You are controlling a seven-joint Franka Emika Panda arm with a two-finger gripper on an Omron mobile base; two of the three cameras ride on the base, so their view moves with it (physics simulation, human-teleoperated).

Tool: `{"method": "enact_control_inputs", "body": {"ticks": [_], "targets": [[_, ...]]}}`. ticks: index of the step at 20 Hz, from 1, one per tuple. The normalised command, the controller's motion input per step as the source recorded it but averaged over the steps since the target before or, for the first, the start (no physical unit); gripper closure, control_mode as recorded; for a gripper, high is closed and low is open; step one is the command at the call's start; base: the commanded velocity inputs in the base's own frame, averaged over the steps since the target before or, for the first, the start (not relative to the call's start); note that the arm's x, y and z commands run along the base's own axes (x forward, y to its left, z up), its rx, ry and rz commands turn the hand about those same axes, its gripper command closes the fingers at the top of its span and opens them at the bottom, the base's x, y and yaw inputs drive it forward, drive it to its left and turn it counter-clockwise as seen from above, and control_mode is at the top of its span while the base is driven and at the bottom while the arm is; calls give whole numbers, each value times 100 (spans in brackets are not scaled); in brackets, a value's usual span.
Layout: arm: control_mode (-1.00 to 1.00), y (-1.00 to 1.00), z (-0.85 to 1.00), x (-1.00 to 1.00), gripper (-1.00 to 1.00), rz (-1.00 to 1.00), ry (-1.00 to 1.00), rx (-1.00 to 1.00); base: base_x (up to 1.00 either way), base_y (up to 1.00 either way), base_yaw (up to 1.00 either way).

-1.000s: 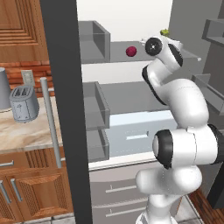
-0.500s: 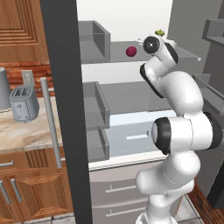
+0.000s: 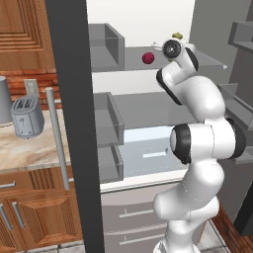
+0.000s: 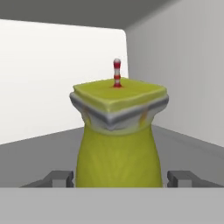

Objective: Move the radish and lemonade from the second highest shelf to the top shelf to make space. Then, place the pitcher from the counter on the cleared second highest shelf.

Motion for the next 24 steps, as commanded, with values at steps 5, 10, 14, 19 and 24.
{"method": "enact_control_inputs", "body": {"ticks": [5, 10, 14, 19, 24], "targets": [[-100, -1, -19, 48, -100, 6, 0, 0, 0, 0, 0], [-100, 0, -14, 22, -100, 5, 0, 0, 0, 0, 0], [-100, 0, -1, 0, -100, 2, 0, 0, 0, 0, 0], [-100, 0, 0, 0, -100, 1, 0, 0, 0, 0, 0], [-100, 6, 0, 0, -100, 0, 0, -2, 0, 0, 0]]}}
